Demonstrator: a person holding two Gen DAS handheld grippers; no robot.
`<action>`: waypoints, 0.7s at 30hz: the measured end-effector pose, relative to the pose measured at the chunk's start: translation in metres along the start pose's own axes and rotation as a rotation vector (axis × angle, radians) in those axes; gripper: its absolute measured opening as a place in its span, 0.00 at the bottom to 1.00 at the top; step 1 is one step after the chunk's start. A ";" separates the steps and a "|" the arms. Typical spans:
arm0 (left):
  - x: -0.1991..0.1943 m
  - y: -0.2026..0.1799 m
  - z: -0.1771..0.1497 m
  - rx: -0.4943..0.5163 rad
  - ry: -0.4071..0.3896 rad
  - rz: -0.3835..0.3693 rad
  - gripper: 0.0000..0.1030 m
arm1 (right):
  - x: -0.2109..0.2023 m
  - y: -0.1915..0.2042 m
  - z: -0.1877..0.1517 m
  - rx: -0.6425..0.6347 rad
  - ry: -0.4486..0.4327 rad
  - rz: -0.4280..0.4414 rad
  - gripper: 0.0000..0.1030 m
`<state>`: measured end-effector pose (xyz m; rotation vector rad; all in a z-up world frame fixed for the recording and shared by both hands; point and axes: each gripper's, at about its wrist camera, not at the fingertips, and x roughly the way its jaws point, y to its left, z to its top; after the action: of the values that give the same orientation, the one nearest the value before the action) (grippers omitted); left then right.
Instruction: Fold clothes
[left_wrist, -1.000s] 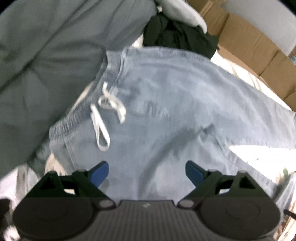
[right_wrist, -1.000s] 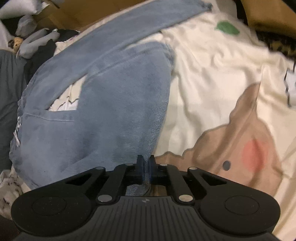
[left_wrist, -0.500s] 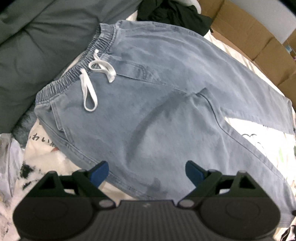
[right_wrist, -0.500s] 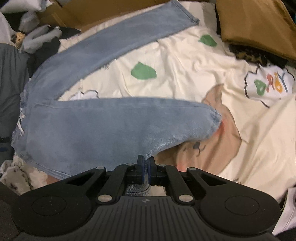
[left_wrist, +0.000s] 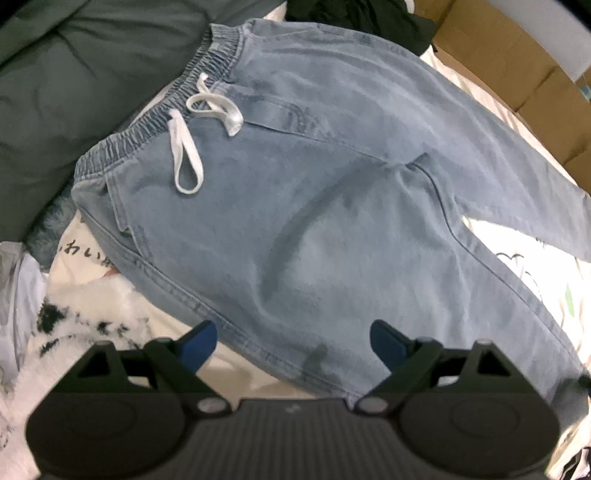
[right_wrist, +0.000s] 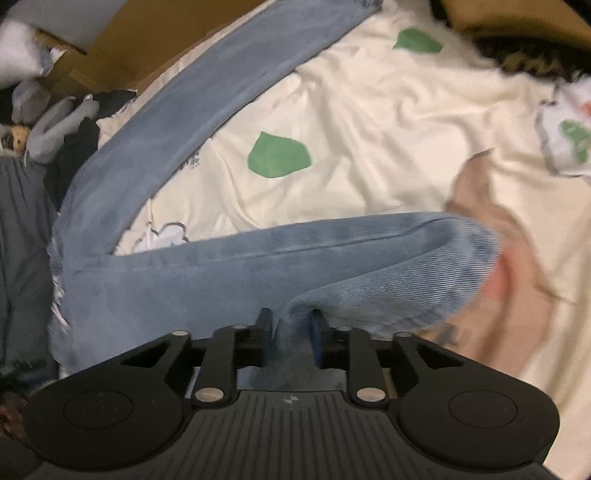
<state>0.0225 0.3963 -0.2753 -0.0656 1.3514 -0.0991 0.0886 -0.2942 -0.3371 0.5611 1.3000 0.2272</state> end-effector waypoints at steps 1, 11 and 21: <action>0.000 -0.001 -0.001 0.006 0.002 0.001 0.89 | 0.006 0.004 0.002 -0.009 0.006 0.005 0.31; -0.002 -0.005 0.003 0.028 0.012 0.005 0.89 | 0.015 0.022 0.007 -0.027 0.013 0.055 0.34; 0.007 -0.007 0.001 -0.001 0.050 -0.020 0.89 | -0.020 -0.017 -0.022 0.035 0.005 -0.006 0.34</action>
<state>0.0246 0.3885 -0.2810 -0.0780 1.4009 -0.1170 0.0596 -0.3119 -0.3326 0.5865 1.3119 0.2017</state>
